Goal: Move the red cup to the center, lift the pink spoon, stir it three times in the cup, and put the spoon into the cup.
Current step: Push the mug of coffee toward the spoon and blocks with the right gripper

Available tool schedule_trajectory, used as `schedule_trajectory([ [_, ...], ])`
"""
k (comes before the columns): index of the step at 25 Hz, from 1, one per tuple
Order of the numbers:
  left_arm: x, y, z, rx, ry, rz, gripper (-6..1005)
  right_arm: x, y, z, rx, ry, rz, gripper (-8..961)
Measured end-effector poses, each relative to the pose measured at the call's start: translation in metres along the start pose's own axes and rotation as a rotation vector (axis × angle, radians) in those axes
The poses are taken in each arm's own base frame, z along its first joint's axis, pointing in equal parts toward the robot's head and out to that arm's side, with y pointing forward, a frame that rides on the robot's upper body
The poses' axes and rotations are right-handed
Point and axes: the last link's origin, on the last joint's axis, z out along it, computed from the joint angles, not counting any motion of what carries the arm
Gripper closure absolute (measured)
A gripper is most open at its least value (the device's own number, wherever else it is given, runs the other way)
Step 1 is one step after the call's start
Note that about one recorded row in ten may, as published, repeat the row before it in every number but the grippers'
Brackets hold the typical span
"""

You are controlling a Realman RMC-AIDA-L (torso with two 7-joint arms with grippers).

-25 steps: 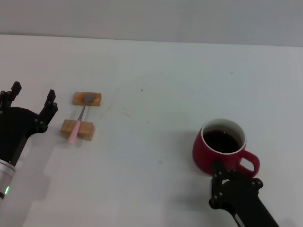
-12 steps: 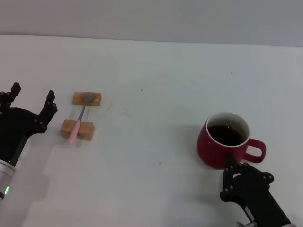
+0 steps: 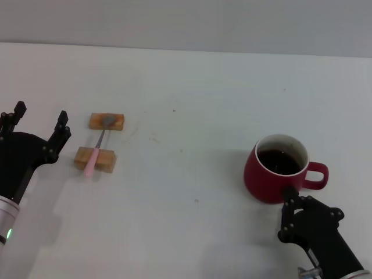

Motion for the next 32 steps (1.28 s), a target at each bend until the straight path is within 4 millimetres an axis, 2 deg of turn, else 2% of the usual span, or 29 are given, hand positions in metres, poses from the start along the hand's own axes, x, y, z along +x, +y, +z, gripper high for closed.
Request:
schedule_trajectory([
  [32, -0.001, -0.002, -0.001, 0.001, -0.006, 0.007, 197, 0.000, -0.030, 0.010, 0.189, -0.051, -0.017, 954],
])
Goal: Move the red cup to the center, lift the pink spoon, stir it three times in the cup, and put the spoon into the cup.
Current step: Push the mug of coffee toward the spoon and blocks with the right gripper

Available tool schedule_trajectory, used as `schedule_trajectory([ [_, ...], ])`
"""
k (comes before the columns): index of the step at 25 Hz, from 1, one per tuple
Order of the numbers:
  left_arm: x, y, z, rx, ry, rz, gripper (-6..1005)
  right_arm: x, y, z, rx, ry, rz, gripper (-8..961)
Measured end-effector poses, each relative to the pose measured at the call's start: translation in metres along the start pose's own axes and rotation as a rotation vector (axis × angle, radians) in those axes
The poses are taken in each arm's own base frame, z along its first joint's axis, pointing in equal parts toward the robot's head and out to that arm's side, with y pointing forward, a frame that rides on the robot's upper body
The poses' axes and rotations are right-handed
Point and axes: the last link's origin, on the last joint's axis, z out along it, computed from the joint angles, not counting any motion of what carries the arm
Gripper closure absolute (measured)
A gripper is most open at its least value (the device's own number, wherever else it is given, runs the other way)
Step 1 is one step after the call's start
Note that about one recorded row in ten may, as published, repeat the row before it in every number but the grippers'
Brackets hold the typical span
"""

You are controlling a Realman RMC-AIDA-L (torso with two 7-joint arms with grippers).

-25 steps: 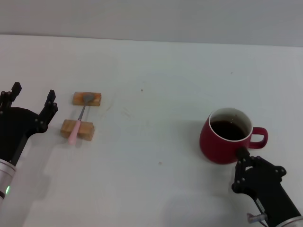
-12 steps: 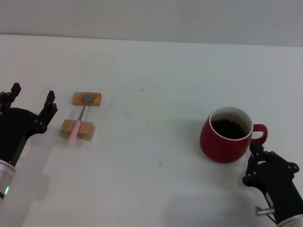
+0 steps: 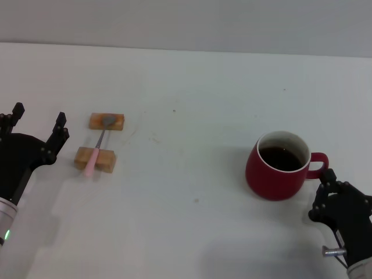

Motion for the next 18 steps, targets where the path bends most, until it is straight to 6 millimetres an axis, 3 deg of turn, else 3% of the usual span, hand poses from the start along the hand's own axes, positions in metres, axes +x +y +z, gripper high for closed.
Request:
schedule_trajectory([
  [8, 0.000, 0.000, 0.000, -0.001, 0.000, 0.001, 197, -0.006, -0.002, 0.016, -0.003, -0.018, -0.010, 954],
  [18, 0.002, 0.002, 0.003, -0.005, 0.009, -0.005, 197, -0.008, 0.009, 0.034, -0.066, -0.003, -0.007, 954],
])
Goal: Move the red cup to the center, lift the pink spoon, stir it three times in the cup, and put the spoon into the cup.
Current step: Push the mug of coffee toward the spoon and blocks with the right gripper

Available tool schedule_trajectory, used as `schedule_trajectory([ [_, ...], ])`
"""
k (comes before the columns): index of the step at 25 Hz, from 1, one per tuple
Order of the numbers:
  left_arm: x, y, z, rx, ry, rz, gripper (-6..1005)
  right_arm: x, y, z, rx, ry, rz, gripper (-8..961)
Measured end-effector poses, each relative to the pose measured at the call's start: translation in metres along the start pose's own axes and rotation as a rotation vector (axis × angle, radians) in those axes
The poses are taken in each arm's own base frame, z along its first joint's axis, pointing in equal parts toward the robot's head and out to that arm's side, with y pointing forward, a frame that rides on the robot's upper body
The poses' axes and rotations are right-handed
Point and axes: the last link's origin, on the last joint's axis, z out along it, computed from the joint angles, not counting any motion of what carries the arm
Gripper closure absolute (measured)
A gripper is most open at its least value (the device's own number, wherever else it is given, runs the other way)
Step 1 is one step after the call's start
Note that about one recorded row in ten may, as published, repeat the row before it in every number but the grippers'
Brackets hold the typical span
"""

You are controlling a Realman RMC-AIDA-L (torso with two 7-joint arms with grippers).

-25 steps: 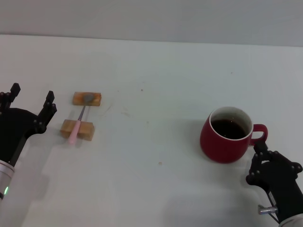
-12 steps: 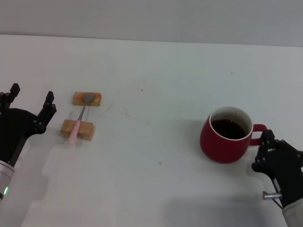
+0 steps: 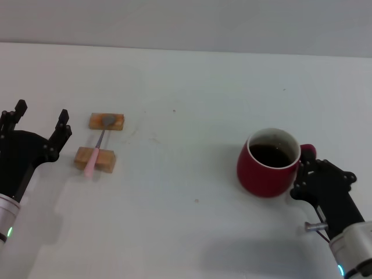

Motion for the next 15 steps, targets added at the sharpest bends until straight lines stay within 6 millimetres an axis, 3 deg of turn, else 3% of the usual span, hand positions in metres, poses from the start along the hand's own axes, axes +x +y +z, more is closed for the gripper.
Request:
schedule_trajectory([
  [15, 0.001, 0.000, 0.003, -0.004, 0.004, 0.004, 198, -0.004, 0.008, 0.025, -0.069, 0.025, 0.008, 954],
])
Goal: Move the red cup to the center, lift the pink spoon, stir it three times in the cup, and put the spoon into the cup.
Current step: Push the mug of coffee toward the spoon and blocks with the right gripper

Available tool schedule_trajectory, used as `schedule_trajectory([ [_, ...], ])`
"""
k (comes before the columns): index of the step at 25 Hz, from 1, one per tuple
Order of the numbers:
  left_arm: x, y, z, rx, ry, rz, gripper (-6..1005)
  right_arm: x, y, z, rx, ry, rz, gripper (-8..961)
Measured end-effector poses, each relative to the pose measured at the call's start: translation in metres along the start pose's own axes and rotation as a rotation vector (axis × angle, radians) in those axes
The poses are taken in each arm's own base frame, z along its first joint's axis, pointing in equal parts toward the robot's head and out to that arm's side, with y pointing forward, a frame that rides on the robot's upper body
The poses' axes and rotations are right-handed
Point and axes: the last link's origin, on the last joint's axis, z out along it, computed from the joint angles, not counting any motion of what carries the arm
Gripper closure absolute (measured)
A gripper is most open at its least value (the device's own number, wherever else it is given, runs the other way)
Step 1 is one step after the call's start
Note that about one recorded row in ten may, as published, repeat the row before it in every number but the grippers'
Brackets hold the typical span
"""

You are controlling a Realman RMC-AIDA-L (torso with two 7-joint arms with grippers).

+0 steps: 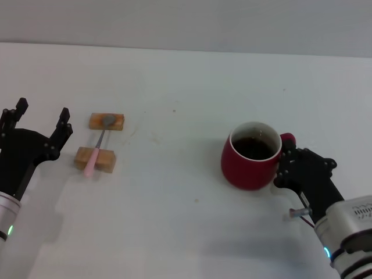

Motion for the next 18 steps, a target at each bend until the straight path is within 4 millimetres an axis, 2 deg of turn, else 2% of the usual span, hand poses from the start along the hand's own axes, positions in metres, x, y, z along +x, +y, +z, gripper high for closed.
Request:
schedule_trajectory([
  [18, 0.000, -0.001, -0.001, 0.002, -0.001, 0.001, 198, -0.011, 0.016, 0.024, -0.090, -0.004, -0.022, 954],
])
